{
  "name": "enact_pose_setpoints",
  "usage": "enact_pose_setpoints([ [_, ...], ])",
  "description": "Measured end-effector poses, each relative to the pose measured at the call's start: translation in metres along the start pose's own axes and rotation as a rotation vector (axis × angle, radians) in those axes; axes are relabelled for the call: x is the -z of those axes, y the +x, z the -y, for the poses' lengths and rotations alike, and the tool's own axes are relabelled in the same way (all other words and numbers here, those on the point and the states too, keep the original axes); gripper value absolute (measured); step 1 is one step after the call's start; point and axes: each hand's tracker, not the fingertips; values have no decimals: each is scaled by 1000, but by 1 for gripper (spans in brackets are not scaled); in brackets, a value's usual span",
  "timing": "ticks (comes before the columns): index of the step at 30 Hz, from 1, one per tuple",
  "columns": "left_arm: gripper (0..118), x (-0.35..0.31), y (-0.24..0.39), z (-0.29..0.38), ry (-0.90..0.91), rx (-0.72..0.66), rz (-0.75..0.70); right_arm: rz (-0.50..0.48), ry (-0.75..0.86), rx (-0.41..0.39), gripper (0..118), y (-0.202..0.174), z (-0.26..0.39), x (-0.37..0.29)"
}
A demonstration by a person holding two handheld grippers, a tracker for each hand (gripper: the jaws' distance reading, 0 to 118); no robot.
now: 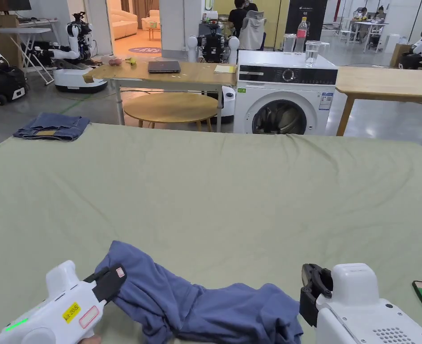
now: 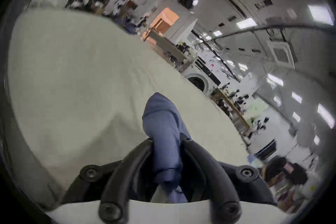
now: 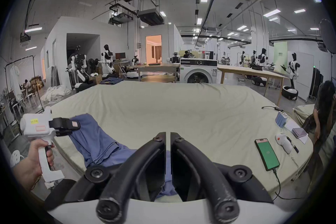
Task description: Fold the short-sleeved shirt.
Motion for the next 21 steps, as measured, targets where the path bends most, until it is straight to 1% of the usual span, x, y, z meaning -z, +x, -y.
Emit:
enact_pose_setpoints([
  [4, 12, 4, 69, 9, 0, 302, 22, 9, 0, 19, 3, 8, 2, -1],
  [6, 12, 12, 103, 22, -27, 432, 66, 13, 0, 25, 3, 12, 3, -3],
  [10, 12, 32, 169, 67, -79, 721, 102, 27, 1, 32, 3, 22, 6, -9],
  [11, 12, 38, 182, 81, -115, 767, 122, 32, 2, 36, 3, 25, 7, -10],
  [13, 11, 52, 204, 112, -173, 883, 112, 43, 0, 47, 3, 33, 10, -13],
  [15, 11, 65, 216, 139, -236, 966, 97, 56, -3, 57, 3, 39, 12, -15],
  [16, 11, 72, 217, 150, -263, 984, 88, 60, -4, 61, 3, 42, 13, -16],
  [17, 11, 79, 218, 159, -296, 985, 91, 63, -4, 65, 3, 45, 13, -18],
  [18, 12, 85, 210, 159, -359, 939, 109, 66, -4, 66, 3, 47, 13, -19],
  [19, 22, 87, 209, 156, -399, 873, 136, 68, -5, 68, 3, 49, 14, -20],
  [20, 40, 85, 209, 152, -412, 810, 175, 68, -8, 68, 3, 51, 14, -21],
  [21, 70, 81, 213, 147, -389, 764, 215, 71, -11, 66, 3, 53, 15, -22],
])
